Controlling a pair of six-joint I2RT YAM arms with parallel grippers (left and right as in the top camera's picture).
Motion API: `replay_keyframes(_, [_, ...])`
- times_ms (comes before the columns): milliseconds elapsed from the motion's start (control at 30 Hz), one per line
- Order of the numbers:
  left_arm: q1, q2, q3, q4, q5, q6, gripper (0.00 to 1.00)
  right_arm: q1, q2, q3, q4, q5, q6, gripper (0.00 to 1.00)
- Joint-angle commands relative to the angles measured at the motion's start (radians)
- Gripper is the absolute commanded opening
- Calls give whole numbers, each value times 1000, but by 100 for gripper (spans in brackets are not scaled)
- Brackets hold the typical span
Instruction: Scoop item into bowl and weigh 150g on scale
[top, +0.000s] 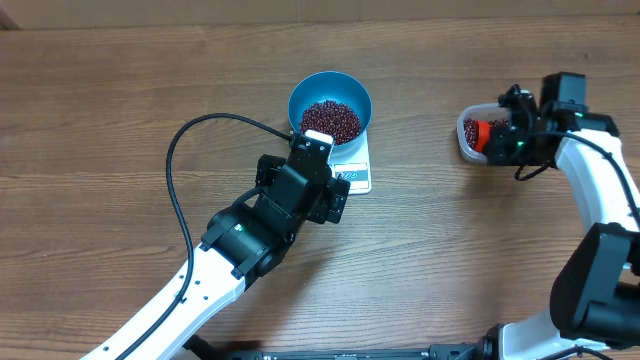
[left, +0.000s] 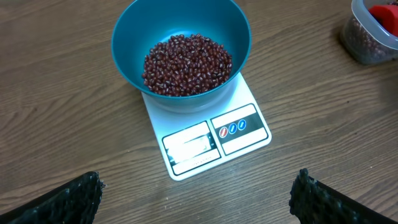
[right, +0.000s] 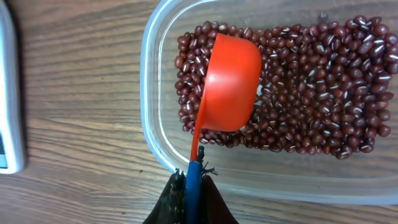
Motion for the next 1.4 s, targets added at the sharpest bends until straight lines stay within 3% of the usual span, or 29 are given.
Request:
replay_keyframes(0, [-1,10,-7,2,-14,-14,100,-55,10,2,-1,-187,-6,4])
replay_keyframes(700, [-1,10,-7,2,-14,-14,100,-330,10,2,-43,-560,-6,4])
replay_keyframes(1000, [-1,10,-7,2,-14,-14,99,-348,10,2,-66,-628,-7,4])
replay_keyframes(1367, [-1,10,-7,2,-14,-14,99,-315,10,2,-57,-935,-41,4])
